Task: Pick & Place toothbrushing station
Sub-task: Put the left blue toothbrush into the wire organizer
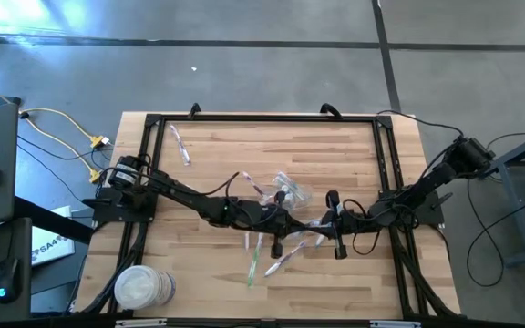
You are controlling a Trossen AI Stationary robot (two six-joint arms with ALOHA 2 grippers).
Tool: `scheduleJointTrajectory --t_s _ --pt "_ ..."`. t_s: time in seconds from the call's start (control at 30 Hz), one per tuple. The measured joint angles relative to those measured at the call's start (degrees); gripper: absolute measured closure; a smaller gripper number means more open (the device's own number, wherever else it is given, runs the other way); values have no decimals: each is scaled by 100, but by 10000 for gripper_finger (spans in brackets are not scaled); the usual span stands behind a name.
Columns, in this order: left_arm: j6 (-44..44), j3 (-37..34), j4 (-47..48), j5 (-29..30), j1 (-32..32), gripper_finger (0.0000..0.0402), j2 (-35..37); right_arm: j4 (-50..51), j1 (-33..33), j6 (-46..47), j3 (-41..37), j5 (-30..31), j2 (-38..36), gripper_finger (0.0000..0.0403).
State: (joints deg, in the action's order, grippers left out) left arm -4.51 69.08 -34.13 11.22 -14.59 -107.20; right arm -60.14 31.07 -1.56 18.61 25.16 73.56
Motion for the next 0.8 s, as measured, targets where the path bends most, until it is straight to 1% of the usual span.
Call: scheduleJointTrajectory --t_s 0.1,0.2,0.6,0.8 --pt "151 0 0 -2 0 397 0 0 0 0 0 -1 0 394" --pt "170 0 28 -12 0 383 0 9 0 7 0 -1 0 394" --pt "127 0 69 -49 -10 297 13 77 7 19 2 27 -2 394" --pt "124 0 708 -126 -46 278 366 288 7 149 2 47 -6 394"
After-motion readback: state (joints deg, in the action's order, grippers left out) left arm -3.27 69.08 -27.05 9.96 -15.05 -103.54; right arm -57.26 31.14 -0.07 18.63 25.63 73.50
